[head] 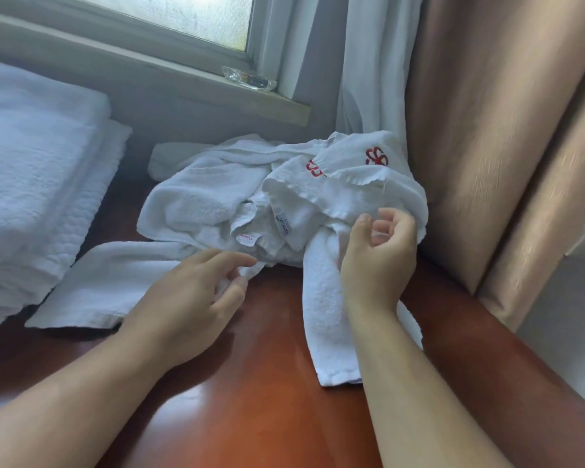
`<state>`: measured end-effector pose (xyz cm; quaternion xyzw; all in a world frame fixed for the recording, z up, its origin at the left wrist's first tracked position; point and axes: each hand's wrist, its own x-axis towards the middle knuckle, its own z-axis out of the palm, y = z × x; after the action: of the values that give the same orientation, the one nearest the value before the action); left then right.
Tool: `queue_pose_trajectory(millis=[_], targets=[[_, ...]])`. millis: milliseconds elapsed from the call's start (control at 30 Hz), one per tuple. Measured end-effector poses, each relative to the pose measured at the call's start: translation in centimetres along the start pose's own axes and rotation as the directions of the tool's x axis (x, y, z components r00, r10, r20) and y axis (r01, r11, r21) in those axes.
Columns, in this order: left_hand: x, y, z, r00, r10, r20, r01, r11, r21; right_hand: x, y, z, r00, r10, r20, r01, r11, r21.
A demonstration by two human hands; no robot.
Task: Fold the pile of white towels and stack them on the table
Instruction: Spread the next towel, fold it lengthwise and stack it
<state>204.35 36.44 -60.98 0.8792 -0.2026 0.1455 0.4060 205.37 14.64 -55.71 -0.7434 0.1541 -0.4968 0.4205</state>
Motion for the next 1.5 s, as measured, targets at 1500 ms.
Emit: queue_pose_trajectory(millis=[1500], targets=[[0.5, 0.6, -3.8, 0.893, -0.06, 0.445, 0.363, 0.681, -0.636, -2.8, -1.2, -2.4, 0.809, -0.111, 0.577, -0.221, 0.852, 0.475]])
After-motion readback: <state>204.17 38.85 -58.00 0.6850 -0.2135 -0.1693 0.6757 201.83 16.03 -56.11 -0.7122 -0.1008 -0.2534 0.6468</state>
